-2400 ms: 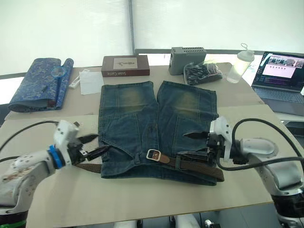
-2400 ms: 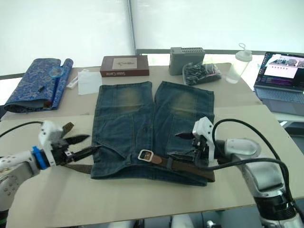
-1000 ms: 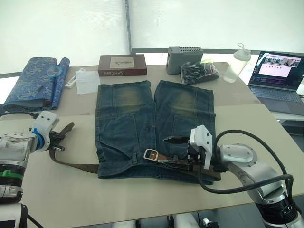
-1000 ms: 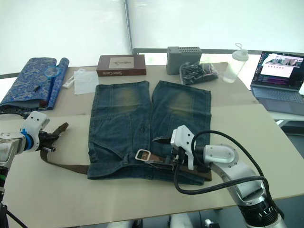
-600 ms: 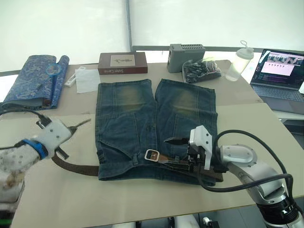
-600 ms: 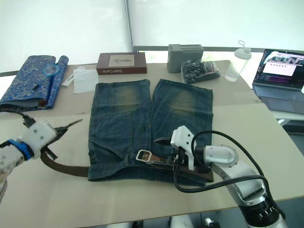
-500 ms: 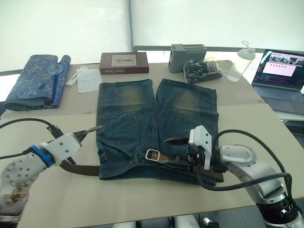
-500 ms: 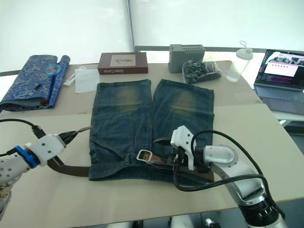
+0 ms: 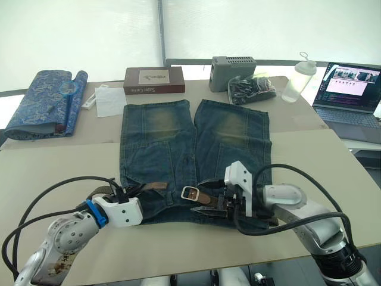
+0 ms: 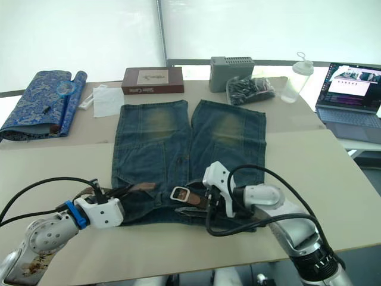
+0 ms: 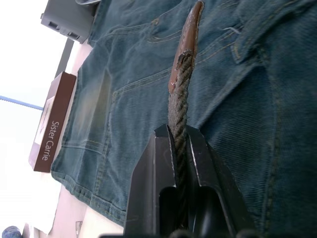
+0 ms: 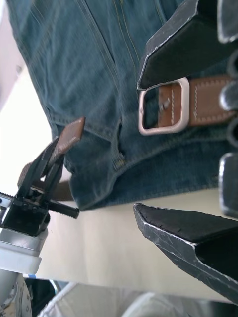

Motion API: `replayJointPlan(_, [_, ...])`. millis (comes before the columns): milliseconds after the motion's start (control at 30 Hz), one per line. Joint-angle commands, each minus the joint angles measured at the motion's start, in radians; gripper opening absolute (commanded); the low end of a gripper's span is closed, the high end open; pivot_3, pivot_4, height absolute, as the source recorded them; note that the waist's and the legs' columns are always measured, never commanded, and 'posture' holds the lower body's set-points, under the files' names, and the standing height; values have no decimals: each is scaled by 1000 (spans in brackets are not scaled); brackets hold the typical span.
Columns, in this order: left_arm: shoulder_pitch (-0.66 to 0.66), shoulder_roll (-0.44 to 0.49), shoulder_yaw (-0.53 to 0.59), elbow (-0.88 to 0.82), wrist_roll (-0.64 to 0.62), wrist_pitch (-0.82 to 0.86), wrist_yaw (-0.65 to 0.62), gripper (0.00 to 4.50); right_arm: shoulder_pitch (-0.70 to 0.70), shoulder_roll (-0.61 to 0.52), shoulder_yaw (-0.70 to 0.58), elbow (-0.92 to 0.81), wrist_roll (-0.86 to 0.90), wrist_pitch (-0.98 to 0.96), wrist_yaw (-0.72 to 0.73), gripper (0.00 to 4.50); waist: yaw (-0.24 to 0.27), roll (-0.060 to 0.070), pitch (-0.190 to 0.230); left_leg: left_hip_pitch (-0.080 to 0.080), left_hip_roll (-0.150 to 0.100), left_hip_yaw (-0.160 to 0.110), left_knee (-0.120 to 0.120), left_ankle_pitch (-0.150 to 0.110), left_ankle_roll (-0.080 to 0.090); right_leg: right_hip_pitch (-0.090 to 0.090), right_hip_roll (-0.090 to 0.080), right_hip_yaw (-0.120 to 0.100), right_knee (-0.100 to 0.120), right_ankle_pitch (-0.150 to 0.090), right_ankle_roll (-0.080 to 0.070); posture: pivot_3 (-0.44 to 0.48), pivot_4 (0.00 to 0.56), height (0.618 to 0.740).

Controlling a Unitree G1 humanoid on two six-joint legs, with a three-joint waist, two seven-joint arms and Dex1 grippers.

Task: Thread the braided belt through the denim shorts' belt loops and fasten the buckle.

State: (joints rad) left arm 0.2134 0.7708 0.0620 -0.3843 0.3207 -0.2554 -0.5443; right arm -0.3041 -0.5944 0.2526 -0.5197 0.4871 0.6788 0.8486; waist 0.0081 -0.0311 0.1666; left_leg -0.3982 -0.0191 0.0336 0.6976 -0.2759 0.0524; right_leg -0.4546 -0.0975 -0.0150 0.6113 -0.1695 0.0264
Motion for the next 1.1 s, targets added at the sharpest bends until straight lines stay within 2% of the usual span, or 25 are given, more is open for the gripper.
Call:
replayJointPlan(33, [32,40,10,4,30,-58,-10,72,-33,10,21,-19,-18,-11,-4,4056,-1,0,0,0,0,0,0,0,0,0,0,0,0,0,0,0,150,740])
replayJointPlan(200, [58,52,-2,-1,61,-70,-19,72,-52,15,35,-4,-47,-20,-7,4056,2,0,0,0,0,1,1,0,0,0,0,0,0,0,0,0,150,740])
replayJointPlan(300, [64,51,-15,-8,123,-43,-16,72,-59,16,42,3,-62,-28,-3,4056,2,0,0,0,0,1,1,0,0,0,0,0,0,0,0,0,150,740])
replayJointPlan(500, [28,-15,-70,-38,170,44,-21,72,-57,6,34,-3,-64,-16,14,4056,2,0,0,1,0,1,1,0,0,1,1,0,0,0,0,0,150,740])
replayJointPlan(733, [-12,-94,-143,-63,169,79,-24,72,-54,-27,26,-15,-42,32,37,4056,7,3,-2,4,-1,1,2,0,0,6,0,0,0,1,1,0,150,740])
replayJointPlan(933, [-52,-164,-175,-79,87,99,-30,72,-73,-35,57,11,-72,56,42,4056,5,3,-2,10,0,1,2,0,1,13,0,0,-2,0,2,0,150,740])
replayJointPlan(1100, [-55,-177,-186,-64,64,130,-49,72,-106,-22,103,55,-136,21,30,4056,3,3,-2,11,1,1,2,0,1,13,1,0,-2,0,2,0,150,740])
